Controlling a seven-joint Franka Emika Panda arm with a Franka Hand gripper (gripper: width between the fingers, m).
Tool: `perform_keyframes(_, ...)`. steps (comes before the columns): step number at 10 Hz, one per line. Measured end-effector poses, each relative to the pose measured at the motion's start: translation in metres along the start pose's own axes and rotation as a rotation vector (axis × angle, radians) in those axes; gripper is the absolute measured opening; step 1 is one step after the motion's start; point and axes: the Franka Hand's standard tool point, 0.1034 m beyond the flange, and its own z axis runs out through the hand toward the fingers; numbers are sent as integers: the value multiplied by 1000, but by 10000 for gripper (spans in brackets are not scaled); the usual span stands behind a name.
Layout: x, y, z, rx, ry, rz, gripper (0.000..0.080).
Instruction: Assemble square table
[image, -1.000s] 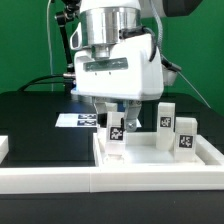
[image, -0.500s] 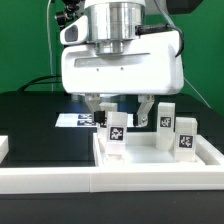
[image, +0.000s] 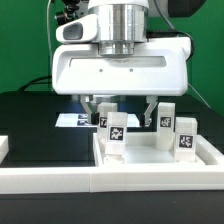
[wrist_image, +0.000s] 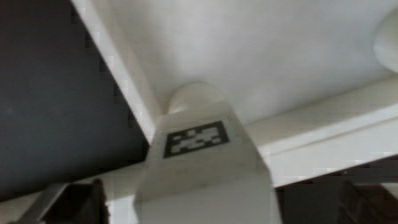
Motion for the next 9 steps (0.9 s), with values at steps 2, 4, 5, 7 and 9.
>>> perform_keyframes(2,0,1,0,-5,0,-68,649)
perform_keyframes(4,0,2,1,-6,-1,-63,619)
perform_keyframes(5,0,2,1,-6,-1,-63,441)
perform_keyframes(7,0,2,1,-7,-1,-43,287)
perform_keyframes(9,0,2,1,-7,-1,-24,288)
